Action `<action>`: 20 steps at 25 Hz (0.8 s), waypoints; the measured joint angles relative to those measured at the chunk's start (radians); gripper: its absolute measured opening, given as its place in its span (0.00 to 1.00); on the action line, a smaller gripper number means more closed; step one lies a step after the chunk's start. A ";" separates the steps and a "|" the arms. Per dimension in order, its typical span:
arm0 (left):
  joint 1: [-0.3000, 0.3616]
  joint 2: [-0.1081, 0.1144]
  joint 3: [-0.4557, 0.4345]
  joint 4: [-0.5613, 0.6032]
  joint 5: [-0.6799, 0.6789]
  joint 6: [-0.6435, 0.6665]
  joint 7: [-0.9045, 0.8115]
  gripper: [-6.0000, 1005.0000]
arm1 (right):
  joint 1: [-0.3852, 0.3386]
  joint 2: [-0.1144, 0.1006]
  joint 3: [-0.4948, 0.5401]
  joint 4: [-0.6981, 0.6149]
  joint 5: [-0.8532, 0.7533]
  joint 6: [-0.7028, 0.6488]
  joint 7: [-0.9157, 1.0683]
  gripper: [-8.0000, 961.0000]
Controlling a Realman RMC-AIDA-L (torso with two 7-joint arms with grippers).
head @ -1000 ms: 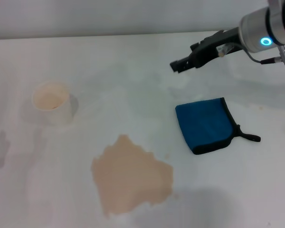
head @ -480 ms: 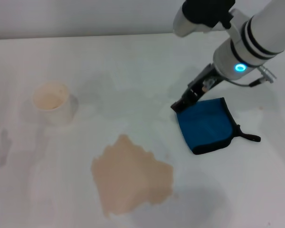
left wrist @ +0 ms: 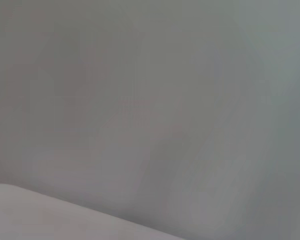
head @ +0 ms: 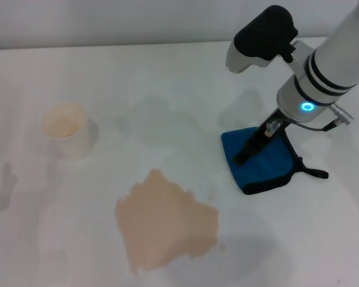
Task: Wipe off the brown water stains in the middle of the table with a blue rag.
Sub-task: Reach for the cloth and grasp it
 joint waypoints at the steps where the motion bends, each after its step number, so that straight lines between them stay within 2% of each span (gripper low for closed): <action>1: 0.000 -0.001 0.000 0.001 0.001 0.000 0.000 0.89 | -0.001 0.000 0.000 0.001 -0.011 -0.002 0.001 0.88; 5: 0.000 -0.001 0.000 0.003 0.002 -0.002 0.000 0.89 | -0.001 0.004 -0.001 0.012 -0.066 -0.004 0.011 0.88; 20: 0.003 -0.001 0.000 0.000 0.002 -0.003 0.000 0.89 | 0.036 0.004 -0.019 0.104 -0.071 -0.024 0.014 0.88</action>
